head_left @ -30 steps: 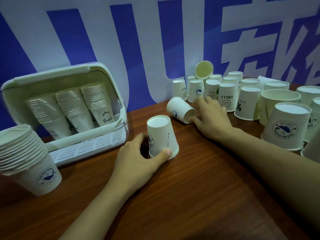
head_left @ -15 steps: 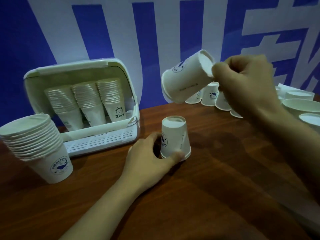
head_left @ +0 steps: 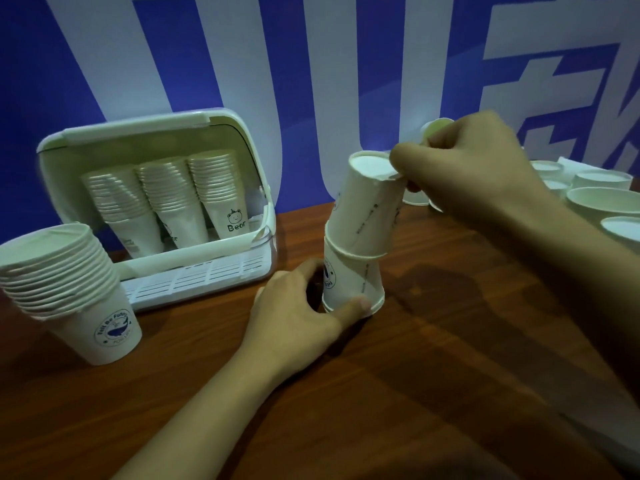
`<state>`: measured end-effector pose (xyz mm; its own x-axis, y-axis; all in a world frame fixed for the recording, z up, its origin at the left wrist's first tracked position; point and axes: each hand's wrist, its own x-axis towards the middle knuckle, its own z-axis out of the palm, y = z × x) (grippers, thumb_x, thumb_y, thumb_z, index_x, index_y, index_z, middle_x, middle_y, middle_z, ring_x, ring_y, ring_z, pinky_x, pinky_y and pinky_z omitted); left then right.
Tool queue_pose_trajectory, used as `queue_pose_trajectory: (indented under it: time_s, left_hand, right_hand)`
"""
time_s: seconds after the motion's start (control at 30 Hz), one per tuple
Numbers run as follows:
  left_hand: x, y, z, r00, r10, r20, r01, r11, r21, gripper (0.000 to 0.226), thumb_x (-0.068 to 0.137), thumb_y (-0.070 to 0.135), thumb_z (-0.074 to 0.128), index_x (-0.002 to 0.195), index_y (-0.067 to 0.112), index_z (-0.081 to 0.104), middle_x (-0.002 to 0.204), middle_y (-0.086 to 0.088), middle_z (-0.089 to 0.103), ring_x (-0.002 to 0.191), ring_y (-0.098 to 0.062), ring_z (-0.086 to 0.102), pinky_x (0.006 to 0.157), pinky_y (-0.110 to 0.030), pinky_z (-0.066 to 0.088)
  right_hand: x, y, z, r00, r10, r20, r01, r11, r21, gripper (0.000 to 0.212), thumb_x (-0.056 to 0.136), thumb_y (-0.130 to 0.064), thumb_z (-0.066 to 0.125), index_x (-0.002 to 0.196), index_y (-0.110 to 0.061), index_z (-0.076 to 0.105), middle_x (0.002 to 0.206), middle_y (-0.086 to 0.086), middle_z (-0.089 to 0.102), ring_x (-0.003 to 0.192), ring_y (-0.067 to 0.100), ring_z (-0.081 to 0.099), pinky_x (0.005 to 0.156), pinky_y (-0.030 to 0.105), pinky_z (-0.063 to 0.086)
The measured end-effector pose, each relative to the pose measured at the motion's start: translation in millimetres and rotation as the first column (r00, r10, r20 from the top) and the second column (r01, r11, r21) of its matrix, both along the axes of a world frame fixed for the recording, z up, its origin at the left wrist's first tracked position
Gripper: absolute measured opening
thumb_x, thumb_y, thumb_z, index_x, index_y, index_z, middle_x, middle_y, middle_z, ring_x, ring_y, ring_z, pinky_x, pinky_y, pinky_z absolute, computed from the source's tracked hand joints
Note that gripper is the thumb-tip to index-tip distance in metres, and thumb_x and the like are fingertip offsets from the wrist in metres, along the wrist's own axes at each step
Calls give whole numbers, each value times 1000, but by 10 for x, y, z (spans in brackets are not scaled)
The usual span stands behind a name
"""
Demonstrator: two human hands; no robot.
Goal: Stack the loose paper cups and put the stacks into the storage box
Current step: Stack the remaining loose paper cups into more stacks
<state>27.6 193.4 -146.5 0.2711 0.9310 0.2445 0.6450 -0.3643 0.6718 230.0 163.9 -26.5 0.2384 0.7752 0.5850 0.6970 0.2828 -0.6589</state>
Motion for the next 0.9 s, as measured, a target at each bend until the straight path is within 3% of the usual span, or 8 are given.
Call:
queue_pose_trajectory:
  time_s: [0.23,0.33,0.43,0.53,0.67,0.77,0.83,0.9]
  left_hand:
    - [-2,-30,11,1000,-26,10,26,1000,11,86,60,90,66,136,49,55,129,19,67,123,-8,62,103,-43,55]
    - [-5,-45,19,1000,2,-4,-2,1000,11,101,56,93,65,143,45,48,136,19,62,128,-11,58,107,-44,53]
    - [1,-90,66,999,9,51,-12,998,58,106,63,90,70,152,43,37,149,19,51,138,-8,49,114,-43,46]
    - [18,-132,107,983,-12,182,-12,992,128,89,76,79,66,152,42,40,150,20,50,137,-3,46,110,-35,42]
    - [28,-132,114,987,-16,161,3,997,78,81,72,79,59,143,41,53,138,17,61,125,-4,58,102,-33,51]
    - [14,-112,107,985,-11,173,5,999,39,70,73,76,66,133,41,59,129,19,66,114,-2,63,90,-24,54]
    - [16,-116,107,981,-7,193,0,999,39,55,77,66,75,124,40,63,119,20,69,105,3,65,81,-14,52]
    - [27,-119,106,976,-1,220,-8,999,43,42,79,56,80,115,38,66,109,21,72,99,9,65,75,-8,50]
  right_hand:
    - [-105,112,-157,995,89,-41,-88,996,32,52,89,-36,54,81,14,62,83,30,65,69,42,54,63,51,51]
    - [-38,191,-235,990,98,-105,-92,994,53,50,90,-36,52,88,12,65,87,25,68,67,35,58,66,48,53]
    - [-14,238,-379,978,134,-158,-135,991,0,35,96,-27,55,82,2,69,83,16,71,53,14,57,55,25,48]
    - [-63,279,-521,969,205,-141,-205,979,10,37,95,-31,55,77,-2,68,76,11,71,55,16,62,61,32,50]
    - [121,384,-612,999,16,-37,-12,995,102,31,95,-32,53,79,-9,67,75,0,65,74,17,59,71,38,46]
    - [412,505,-648,945,-239,223,226,971,83,24,92,-30,56,110,-16,63,116,4,65,114,24,53,95,45,41]
    - [573,601,-675,857,-322,403,376,925,-61,51,92,-28,57,140,-15,47,153,9,44,148,33,24,113,52,28]
    - [647,665,-708,772,-325,547,490,852,-186,76,92,-29,53,158,-16,19,168,8,14,154,36,-12,122,54,11]
